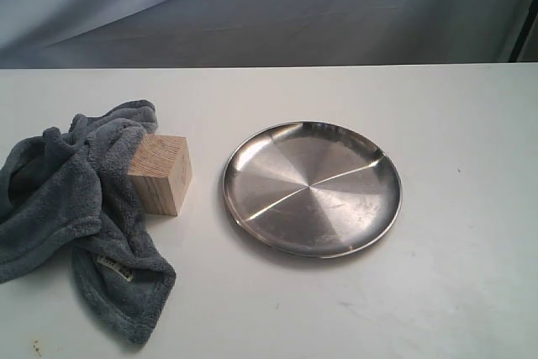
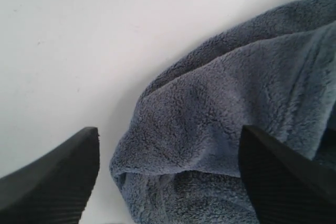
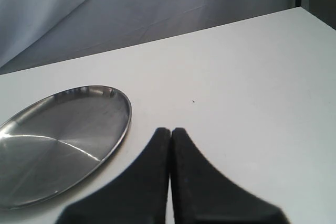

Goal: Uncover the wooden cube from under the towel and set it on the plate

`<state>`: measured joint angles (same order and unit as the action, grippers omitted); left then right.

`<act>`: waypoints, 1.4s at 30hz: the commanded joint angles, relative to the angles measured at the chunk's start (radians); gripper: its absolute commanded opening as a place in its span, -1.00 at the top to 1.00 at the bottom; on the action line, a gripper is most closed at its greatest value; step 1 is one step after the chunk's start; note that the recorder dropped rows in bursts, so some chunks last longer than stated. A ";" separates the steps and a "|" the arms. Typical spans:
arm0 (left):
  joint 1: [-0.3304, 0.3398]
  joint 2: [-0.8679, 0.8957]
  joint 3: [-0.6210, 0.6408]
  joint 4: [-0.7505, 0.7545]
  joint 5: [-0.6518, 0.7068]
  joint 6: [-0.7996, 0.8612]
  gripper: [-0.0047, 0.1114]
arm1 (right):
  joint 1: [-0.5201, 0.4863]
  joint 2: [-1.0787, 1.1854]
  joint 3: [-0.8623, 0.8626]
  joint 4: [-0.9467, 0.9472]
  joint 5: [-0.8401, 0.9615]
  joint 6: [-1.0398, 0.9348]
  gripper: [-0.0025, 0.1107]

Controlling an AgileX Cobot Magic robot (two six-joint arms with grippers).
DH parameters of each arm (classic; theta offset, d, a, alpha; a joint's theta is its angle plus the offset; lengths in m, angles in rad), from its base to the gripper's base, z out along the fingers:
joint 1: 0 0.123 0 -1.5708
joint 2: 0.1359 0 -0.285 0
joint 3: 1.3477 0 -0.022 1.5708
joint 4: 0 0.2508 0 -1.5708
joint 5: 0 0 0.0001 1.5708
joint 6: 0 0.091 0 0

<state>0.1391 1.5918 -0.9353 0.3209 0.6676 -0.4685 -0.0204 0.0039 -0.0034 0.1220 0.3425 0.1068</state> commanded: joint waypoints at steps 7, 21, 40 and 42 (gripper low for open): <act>-0.130 -0.033 -0.001 -0.107 -0.041 0.136 -0.30 | -0.003 -0.004 0.003 -0.013 -0.002 -0.001 0.96; -0.361 -0.033 -0.001 -0.103 -0.041 0.136 -0.30 | -0.003 -0.004 0.003 -0.013 -0.002 -0.001 0.96; -0.527 0.021 -0.001 -0.124 -0.245 0.133 -0.30 | -0.003 -0.004 0.003 -0.013 -0.002 -0.001 0.96; -0.527 0.036 -0.001 -0.106 -0.284 0.133 -0.30 | -0.003 -0.004 0.003 -0.013 -0.002 -0.001 0.96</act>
<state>-0.3828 1.6132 -0.9353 0.1992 0.4520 -0.3368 -0.0204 0.0039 -0.0034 0.1220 0.3425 0.1068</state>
